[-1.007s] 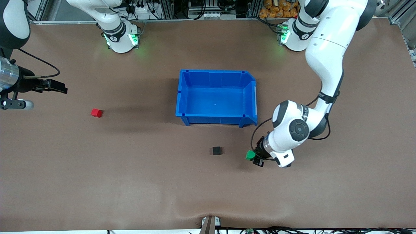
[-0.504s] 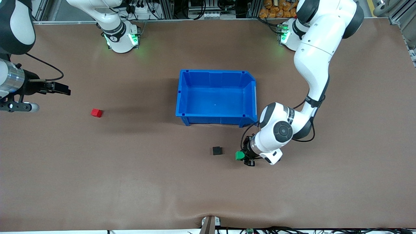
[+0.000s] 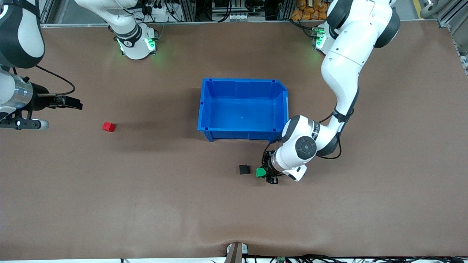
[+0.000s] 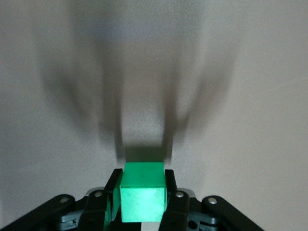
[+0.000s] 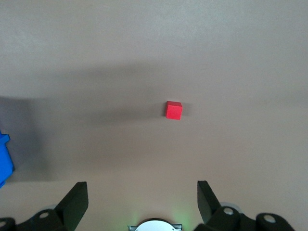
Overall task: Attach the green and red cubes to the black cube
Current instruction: 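Carry the green cube with the left gripper onto the black cube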
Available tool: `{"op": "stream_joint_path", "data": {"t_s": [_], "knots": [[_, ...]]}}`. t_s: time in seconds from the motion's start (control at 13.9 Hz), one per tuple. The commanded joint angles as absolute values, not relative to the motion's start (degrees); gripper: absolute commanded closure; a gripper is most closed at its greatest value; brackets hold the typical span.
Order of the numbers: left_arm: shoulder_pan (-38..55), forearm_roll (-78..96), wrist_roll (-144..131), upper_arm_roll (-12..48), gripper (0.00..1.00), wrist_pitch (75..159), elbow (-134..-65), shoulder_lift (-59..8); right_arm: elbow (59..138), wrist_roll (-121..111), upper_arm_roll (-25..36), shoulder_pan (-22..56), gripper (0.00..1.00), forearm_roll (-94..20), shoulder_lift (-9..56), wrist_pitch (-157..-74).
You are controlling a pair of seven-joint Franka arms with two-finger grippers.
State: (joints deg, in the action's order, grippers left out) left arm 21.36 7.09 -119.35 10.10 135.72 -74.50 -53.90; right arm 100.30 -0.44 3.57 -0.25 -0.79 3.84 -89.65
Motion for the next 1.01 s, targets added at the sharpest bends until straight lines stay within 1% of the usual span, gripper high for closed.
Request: {"op": "stream_joint_path", "data": {"t_s": [0.0, 0.43, 0.72, 0.94], "knots": [[23.4, 8.3, -121.4, 9.0, 1.0, 135.0, -71.5, -56.1, 100.8, 0.4, 3.3, -1.0, 0.0, 0.3, 4.4, -90.9], [24.8, 8.3, -120.4, 8.9, 1.0, 135.0, -71.4, -56.6, 101.9, 0.4, 3.2, -1.8, 0.0, 0.3, 4.9, -92.8], [25.7, 8.3, -120.1, 8.9, 0.97, 135.2, -71.1, -56.9, 104.2, 0.4, 3.2, -2.4, 0.0, 0.3, 5.0, -95.4], [27.1, 8.1, -120.0, 8.4, 0.97, 135.2, -71.0, -57.0, 104.3, 0.4, 3.2, -2.5, 0.0, 0.3, 5.0, -95.4]]}}
